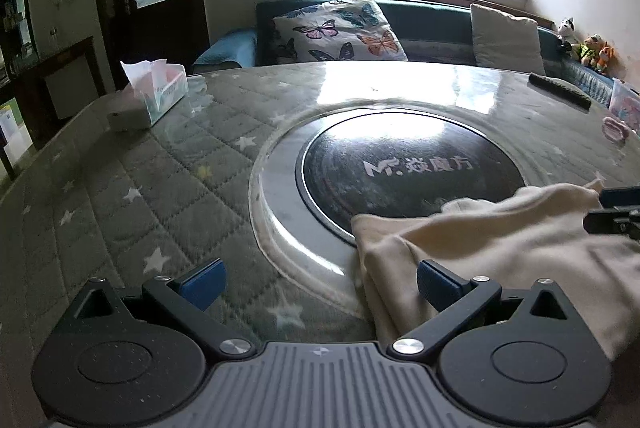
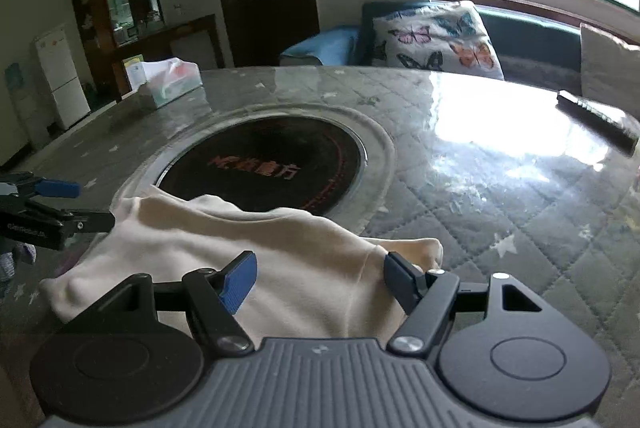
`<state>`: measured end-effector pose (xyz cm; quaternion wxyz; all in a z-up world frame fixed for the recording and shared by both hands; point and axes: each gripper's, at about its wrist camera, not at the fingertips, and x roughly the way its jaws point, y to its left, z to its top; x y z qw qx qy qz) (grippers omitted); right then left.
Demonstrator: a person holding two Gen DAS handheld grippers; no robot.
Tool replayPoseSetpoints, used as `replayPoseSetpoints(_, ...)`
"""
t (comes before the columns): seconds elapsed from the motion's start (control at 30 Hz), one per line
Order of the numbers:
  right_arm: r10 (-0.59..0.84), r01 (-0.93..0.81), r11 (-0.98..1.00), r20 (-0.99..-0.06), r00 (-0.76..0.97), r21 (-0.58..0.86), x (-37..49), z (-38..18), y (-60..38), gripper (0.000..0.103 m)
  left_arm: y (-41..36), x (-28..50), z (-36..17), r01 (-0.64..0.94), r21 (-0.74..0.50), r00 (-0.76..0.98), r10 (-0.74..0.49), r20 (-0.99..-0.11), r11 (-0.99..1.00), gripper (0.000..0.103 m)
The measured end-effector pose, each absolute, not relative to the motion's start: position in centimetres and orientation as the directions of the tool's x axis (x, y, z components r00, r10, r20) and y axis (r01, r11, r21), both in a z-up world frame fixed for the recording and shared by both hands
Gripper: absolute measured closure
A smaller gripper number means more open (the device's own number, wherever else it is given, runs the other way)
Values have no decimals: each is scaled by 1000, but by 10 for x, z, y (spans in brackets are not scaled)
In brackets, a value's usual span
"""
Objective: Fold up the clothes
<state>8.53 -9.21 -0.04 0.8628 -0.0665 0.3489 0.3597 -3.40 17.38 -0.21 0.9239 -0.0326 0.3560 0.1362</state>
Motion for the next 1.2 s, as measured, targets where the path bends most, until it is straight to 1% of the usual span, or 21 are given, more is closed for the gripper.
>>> replayPoseSetpoints(0.1, 567, -657, 740, -659, 494, 145, 90, -6, -94, 31, 179, -25, -6, -283, 44, 697, 237, -677, 958, 0)
replayPoseSetpoints(0.33, 578, -694, 715, -630, 518, 84, 74, 10, -89, 31, 186, -16, -15, -294, 53, 682, 249, -688, 954, 0)
replayPoseSetpoints(0.47, 614, -750, 660, -610, 501, 49, 53, 23, -79, 31, 188, -18, -10, -300, 46, 687, 249, -682, 953, 0)
replayPoseSetpoints(0.6, 667, -823, 568, -600, 442, 25, 25, 32, -62, 31, 191, -25, -2, -311, 25, 700, 247, -670, 950, 0)
replayPoseSetpoints(0.73, 704, -895, 447, -615, 357, -8, -7, 31, -37, 31, 197, -32, 4, -330, -11, 706, 239, -667, 944, 0)
replayPoseSetpoints(0.9, 710, -949, 309, -648, 277, -66, -42, 22, -5, 33, 205, -44, 11, -352, -62, 715, 226, -662, 934, 0)
replayPoseSetpoints(1.03, 701, -961, 248, -663, 263, -120, -61, 13, 13, 34, 213, -53, 13, -370, -118, 719, 204, -665, 922, 0)
replayPoseSetpoints(1.07, 698, -963, 234, -666, 262, -133, -66, 11, 18, 36, 215, -55, 13, -371, -136, 721, 193, -665, 919, 0)
replayPoseSetpoints(1.1, 696, -965, 220, -670, 260, -146, -71, 9, 22, 40, 217, -57, 13, -372, -154, 723, 181, -667, 915, 0)
replayPoseSetpoints(1.17, 687, -963, 201, -675, 269, -180, -78, 5, 30, 42, 219, -60, 12, -371, -196, 726, 152, -671, 907, 0)
replayPoseSetpoints(1.2, 683, -962, 190, -677, 274, -198, -81, 3, 34, 45, 221, -61, 12, -371, -218, 727, 136, -673, 903, 0)
